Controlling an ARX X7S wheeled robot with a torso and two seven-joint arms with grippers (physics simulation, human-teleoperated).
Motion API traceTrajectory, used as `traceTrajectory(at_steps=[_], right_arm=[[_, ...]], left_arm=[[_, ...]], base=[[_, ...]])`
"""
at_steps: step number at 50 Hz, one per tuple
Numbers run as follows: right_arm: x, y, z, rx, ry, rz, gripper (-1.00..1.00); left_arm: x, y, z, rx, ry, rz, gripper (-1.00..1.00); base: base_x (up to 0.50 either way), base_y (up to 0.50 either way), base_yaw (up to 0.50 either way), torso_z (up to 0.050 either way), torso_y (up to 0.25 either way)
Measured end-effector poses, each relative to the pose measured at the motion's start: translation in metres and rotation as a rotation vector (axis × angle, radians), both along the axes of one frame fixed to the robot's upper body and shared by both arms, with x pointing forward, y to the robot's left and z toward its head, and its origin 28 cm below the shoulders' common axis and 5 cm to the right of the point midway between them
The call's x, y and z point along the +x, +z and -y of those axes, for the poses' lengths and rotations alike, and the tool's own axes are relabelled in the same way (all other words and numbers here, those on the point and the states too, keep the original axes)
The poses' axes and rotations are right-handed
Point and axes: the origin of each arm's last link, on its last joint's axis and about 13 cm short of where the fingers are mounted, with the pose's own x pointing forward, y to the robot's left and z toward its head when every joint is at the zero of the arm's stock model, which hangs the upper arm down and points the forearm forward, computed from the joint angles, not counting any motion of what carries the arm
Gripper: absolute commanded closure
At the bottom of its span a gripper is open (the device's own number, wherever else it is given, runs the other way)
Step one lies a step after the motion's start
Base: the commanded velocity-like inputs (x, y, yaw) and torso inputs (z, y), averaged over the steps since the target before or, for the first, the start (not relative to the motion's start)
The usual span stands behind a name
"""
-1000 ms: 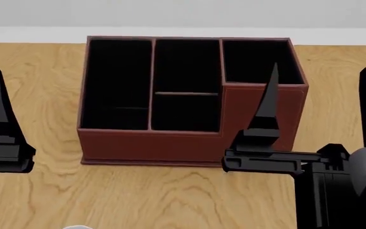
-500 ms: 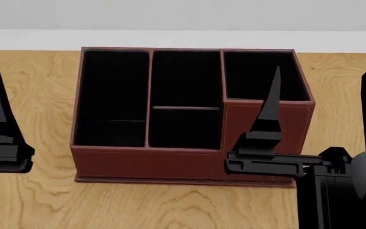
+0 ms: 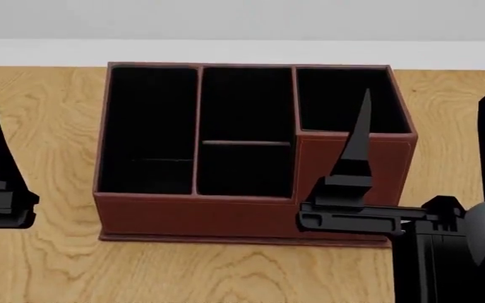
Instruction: Pick up the white mug and place it to the right of the caddy.
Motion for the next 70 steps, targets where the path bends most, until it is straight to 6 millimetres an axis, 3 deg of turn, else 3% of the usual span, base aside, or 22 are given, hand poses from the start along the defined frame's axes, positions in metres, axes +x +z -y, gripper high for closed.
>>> traceTrajectory(at_steps=[46,70], right_arm=[[-0.0043,-0.0041,0.0038,0.009,-0.007,-0.008,-1.0],[-0.0033,-0.0083,0.0052,0.012,-0.01,-0.02,-1.0]], left_arm=[[-0.0033,-0.0001,0.0036,0.009,-0.03,0.007,-1.0],[0.0002,-0.0003,0.0019,0.007,-0.001,0.005,-1.0]], base=[[0.0,0.0,0.0,0.0,-0.194],[0.0,0.0,0.0,0.0,-0.011]])
